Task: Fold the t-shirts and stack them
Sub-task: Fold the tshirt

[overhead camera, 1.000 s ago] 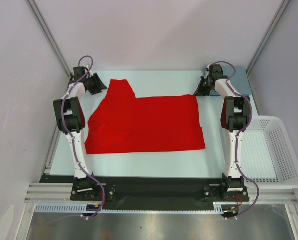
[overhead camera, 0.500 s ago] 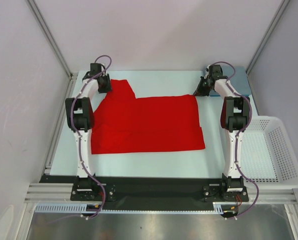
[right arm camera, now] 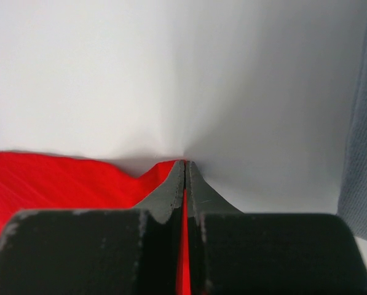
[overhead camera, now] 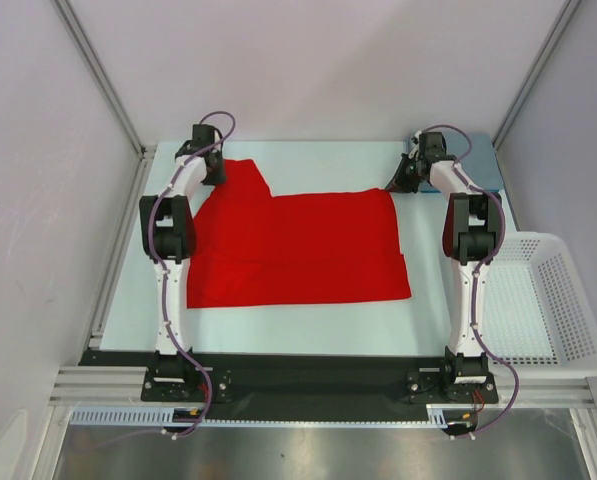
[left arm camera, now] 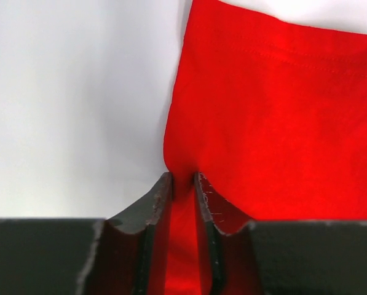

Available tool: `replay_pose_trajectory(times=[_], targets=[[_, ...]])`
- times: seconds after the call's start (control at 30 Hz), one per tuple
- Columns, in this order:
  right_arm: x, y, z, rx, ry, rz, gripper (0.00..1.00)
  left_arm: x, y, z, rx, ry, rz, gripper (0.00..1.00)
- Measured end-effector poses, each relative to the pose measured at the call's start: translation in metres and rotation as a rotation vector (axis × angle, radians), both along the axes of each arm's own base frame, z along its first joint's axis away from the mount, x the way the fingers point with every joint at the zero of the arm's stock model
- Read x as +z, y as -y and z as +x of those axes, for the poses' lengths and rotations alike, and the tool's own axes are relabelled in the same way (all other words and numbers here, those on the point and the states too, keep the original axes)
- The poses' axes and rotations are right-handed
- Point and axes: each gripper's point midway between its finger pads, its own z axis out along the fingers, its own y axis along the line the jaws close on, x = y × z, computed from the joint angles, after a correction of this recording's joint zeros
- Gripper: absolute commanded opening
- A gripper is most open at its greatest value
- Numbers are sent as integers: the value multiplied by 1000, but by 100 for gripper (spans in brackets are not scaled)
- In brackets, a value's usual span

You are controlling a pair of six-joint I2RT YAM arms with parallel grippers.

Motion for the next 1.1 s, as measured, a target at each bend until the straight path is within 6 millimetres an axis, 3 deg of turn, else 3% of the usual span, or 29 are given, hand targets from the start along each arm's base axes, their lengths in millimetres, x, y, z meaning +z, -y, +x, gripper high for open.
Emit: replay_pose_trajectory(times=[0.13,0.33,0.57,0.7,0.83,0.97,1.1], targets=[[0,-1,0,-5,2,9,0,0,1,1,-3,-2,-3,10],[0,-2,1,-11,2,17,0,1,5,1,-13,-2,-13,0],[1,2,2,-35,-5,30,0,5,15,-6,-45,-23,-30,0],[1,2,1,-38,-9,32,0,21,28,-11,-89,-22,-47,0],[1,3,-3,-40,-17,31,0,52,36,-15,-124,13,-60,0],[2,5,-7,-42,-29,30,0,81,37,-17,-136,53,-59,0],[3,5,-11,-45,-41,28,0,94,37,-21,-137,65,-59,0]])
